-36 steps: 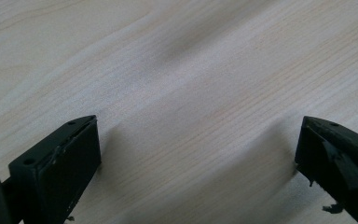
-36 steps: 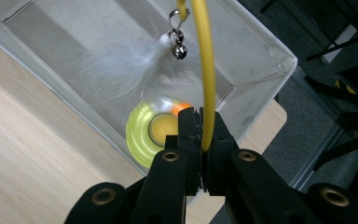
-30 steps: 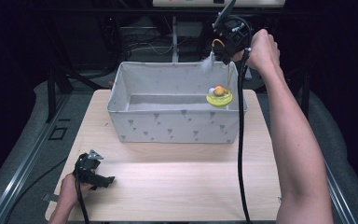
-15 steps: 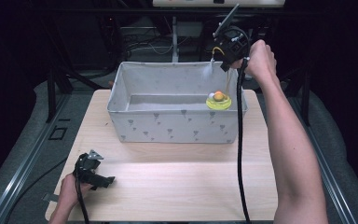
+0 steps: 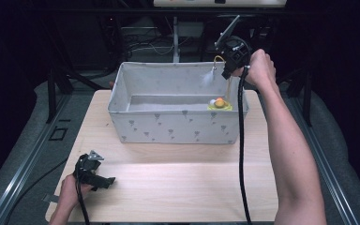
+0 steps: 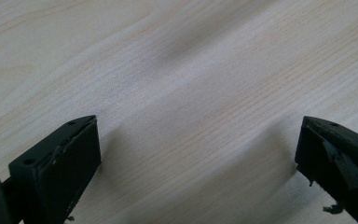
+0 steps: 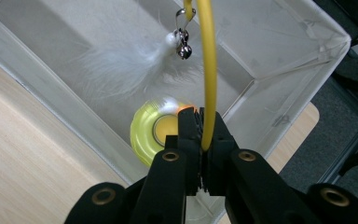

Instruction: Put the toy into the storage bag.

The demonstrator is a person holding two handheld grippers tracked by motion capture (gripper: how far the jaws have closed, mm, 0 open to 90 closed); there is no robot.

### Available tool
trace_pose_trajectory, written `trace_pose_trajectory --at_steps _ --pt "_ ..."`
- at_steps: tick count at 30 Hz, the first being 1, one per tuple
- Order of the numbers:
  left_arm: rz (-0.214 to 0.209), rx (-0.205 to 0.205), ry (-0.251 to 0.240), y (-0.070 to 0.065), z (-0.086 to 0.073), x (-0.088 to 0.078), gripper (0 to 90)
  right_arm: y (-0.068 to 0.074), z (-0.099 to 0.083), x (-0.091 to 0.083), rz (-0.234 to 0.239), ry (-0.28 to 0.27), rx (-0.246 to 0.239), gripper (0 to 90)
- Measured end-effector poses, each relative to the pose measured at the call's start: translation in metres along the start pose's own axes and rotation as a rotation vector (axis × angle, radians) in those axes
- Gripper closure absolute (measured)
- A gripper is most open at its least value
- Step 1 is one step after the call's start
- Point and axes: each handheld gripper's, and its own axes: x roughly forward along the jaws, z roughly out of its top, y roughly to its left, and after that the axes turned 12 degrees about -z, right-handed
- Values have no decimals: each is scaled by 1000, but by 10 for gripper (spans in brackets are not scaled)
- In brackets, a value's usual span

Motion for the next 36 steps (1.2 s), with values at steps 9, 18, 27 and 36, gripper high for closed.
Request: trace_pose_trajectory --at_steps 9,18,27,36 --pt "1 0 -1 0 0 0 1 2 -10 14 9 15 0 884" --pt "1 0 -2 0 0 0 1 2 -20 23 13 35 -2 883" --pt "-1 2 0 0 0 0 1 2 -28 32 27 48 5 883" --pt "0 2 5 0 0 1 1 4 -35 44 32 78 3 883"
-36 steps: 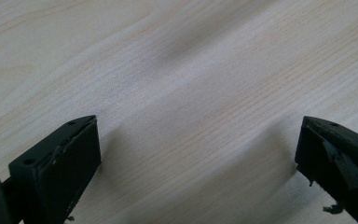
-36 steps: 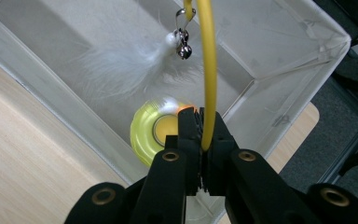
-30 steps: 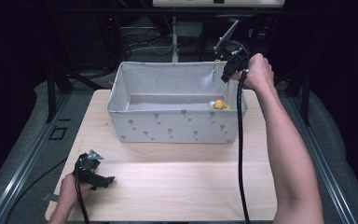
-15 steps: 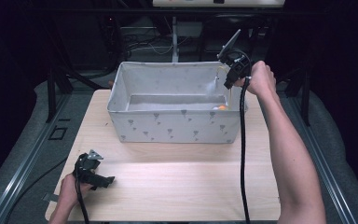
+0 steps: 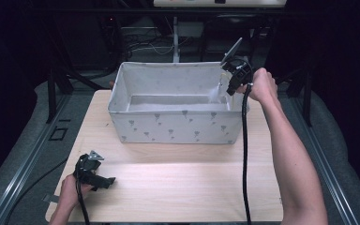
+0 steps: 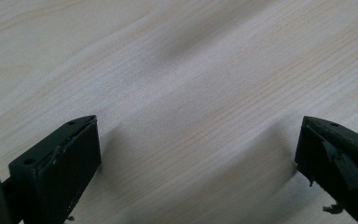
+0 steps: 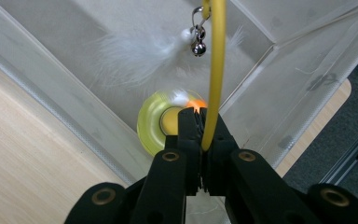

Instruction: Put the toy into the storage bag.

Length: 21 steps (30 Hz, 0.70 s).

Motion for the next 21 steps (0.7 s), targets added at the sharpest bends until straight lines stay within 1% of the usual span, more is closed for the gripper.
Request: trace_pose_trajectory --at_steps 2,5,6,10,12,16,21 --pt "-2 0 1 0 0 0 1 0 -2 3 3 -3 4 884" --pt "-3 1 1 0 0 0 1 0 -4 7 0 15 -2 884" --pt "-3 0 1 0 0 0 1 0 -5 9 3 10 -1 884" --pt "-3 0 -1 0 0 0 1 0 -9 17 10 16 11 884" --pt "-3 0 -2 0 0 0 1 -1 -11 20 10 30 8 884" --pt "-3 -1 -1 0 0 0 1 -2 -16 29 22 40 19 884" --pt "-2 -2 -6 0 0 0 1 -2 -19 35 37 50 25 883"
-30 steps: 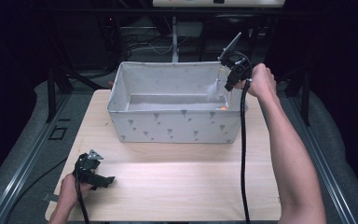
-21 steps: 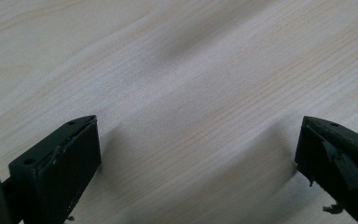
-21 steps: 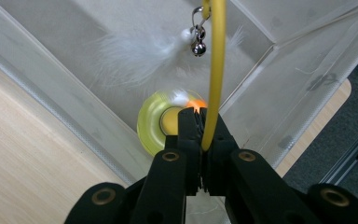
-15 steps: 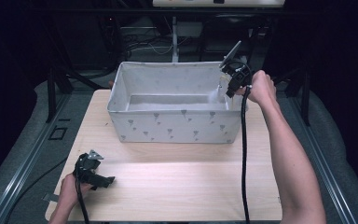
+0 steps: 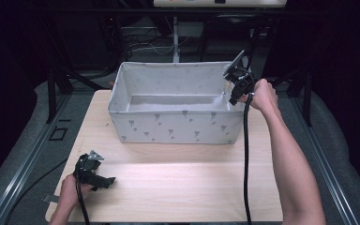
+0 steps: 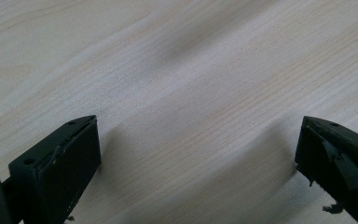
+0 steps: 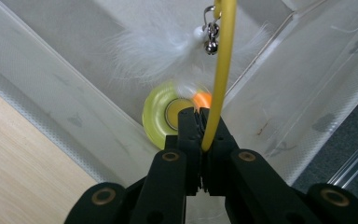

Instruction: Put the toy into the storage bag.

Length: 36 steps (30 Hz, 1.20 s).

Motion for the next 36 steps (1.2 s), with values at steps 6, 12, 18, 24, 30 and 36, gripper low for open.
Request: trace_pose_trajectory --at_steps 6,12,18,24,30,36 --pt "-1 -2 -5 0 0 0 1 0 -4 8 17 10 23 882" --pt "-1 1 -6 -1 0 0 1 -3 -9 7 31 12 47 873" --pt "-1 -1 -3 0 0 0 1 -5 -11 4 36 14 38 847" --pt "-5 1 3 0 0 0 1 -5 -12 -4 27 -6 38 784" --pt "-2 2 3 -1 0 0 1 -7 -11 -25 4 -57 74 606" --pt "-1 2 6 -1 0 0 1 -5 -14 -54 22 -126 76 435"
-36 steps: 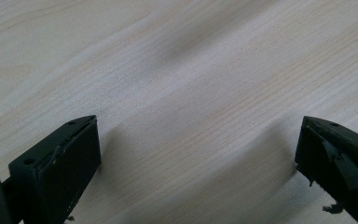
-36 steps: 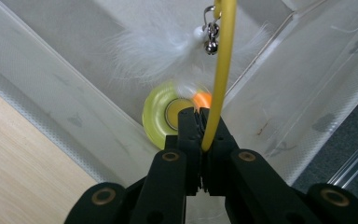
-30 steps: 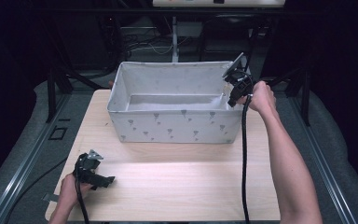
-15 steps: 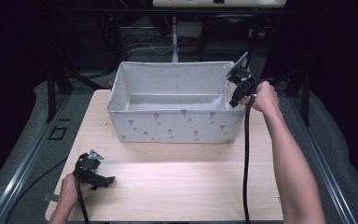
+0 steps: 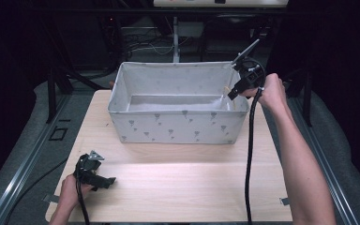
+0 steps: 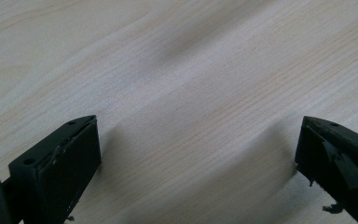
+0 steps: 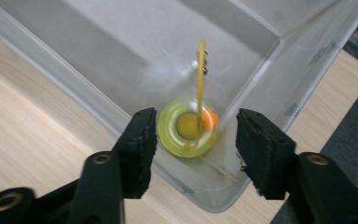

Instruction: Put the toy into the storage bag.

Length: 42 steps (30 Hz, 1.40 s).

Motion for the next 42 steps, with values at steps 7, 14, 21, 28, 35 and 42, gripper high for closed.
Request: trace_pose_trajectory --at_steps 7,14,21,28,35,42 --pt "2 0 -1 0 0 0 1 13 -5 -29 -12 -61 -18 233" --pt "7 3 -4 -1 0 1 1 36 -11 -50 -13 -111 -73 120" --pt "0 3 0 -1 0 1 1 58 -21 -63 -2 -158 -138 92" --pt "1 4 1 -1 0 1 1 79 -37 -63 13 -153 -197 83" --pt "7 4 -1 -2 0 2 1 95 -57 -52 35 -142 -220 73" --pt "6 5 0 -2 0 2 1 110 -76 -34 59 -118 -242 66"
